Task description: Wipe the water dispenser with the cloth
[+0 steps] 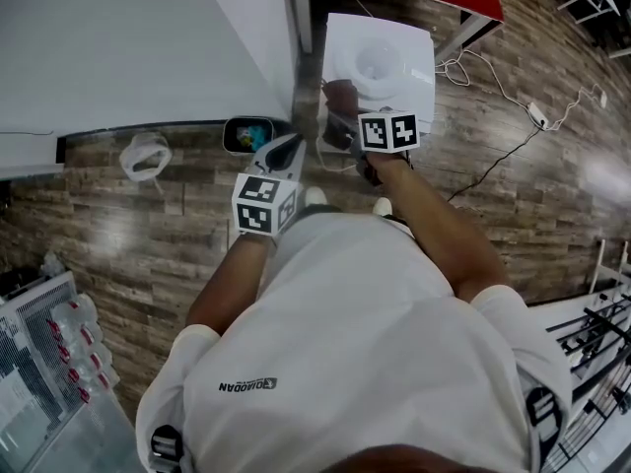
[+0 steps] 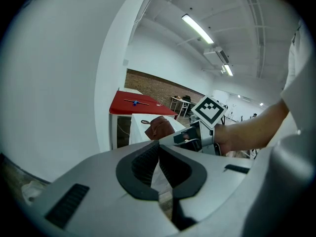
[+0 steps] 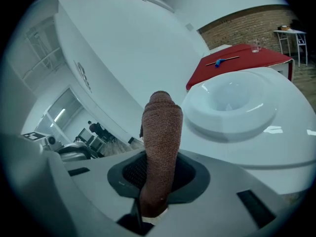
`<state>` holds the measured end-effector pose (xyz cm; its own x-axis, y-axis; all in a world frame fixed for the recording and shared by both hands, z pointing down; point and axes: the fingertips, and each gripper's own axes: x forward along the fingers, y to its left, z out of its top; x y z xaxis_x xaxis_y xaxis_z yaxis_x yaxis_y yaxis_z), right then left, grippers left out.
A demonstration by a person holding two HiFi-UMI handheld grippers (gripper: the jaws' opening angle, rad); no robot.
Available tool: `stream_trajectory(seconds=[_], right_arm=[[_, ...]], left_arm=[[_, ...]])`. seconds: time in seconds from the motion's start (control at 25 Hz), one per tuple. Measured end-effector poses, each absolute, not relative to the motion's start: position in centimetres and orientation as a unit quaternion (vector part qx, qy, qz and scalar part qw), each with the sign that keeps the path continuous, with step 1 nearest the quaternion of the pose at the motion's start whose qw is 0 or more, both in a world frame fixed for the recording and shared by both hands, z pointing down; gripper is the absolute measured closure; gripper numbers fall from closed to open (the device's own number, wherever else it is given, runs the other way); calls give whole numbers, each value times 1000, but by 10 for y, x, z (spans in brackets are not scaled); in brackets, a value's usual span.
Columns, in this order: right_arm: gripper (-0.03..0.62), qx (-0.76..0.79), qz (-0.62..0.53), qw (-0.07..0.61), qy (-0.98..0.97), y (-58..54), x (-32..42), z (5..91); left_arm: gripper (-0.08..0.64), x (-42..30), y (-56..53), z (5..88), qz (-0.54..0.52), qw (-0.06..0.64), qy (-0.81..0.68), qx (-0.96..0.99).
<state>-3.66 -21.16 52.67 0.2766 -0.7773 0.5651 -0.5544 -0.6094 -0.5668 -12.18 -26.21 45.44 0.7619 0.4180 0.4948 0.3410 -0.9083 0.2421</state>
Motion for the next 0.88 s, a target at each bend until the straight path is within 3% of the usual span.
stream_trajectory(seconds=[0.88], right_arm=[[507, -810, -426, 171, 365, -100, -27, 531]], left_arm=[[560, -124, -205, 450, 274, 66, 204, 937]])
